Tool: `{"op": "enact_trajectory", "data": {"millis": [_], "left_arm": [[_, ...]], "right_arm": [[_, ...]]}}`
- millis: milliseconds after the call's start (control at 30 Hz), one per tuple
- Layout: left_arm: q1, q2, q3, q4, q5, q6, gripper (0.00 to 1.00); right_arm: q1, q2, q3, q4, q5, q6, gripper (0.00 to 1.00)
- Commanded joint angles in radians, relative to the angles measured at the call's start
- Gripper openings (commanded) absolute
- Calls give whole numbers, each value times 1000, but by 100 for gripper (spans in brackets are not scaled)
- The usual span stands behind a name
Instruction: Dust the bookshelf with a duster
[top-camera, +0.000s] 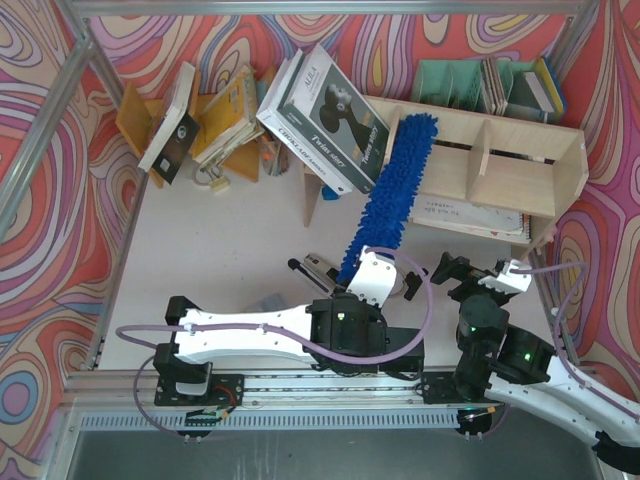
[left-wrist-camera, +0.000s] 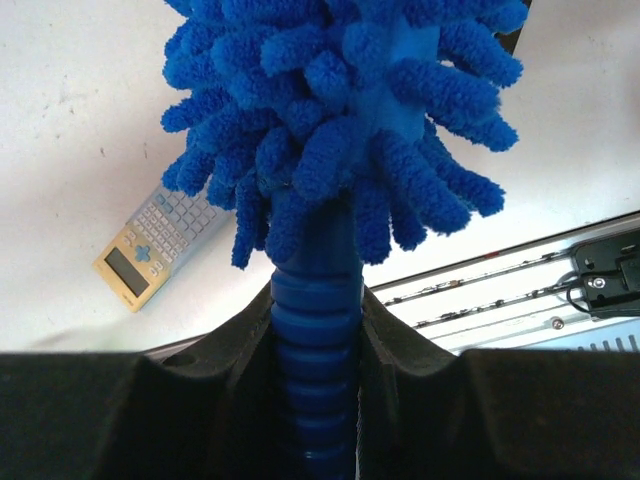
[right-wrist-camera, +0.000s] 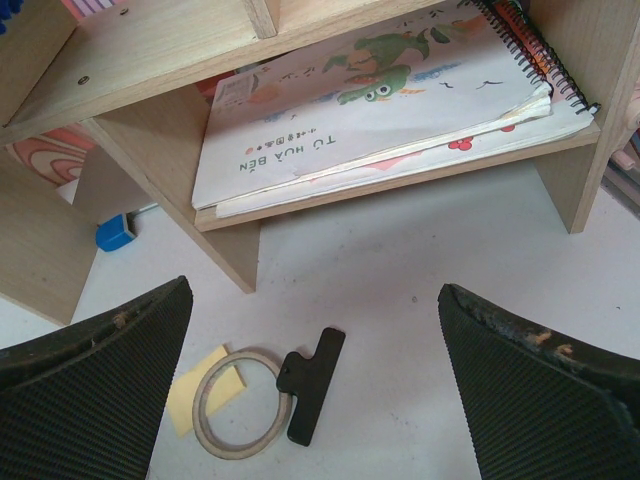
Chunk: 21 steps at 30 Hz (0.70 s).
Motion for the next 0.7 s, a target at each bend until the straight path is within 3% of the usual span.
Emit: {"op": "enact_trajectory", "data": {"millis": [0,333,667], "left_arm": [[-4,-5,-18,-57,-67,-52,0],[-4,24,-113,71,38,-10,0],[-19,36,-74,152,44,91,0]], "right_arm": [[-1,-14,-4,-2,18,12,99],[-1,-15,-5,-1,19,12,99],[-2,-21,-5,-5,19,16,99]]}}
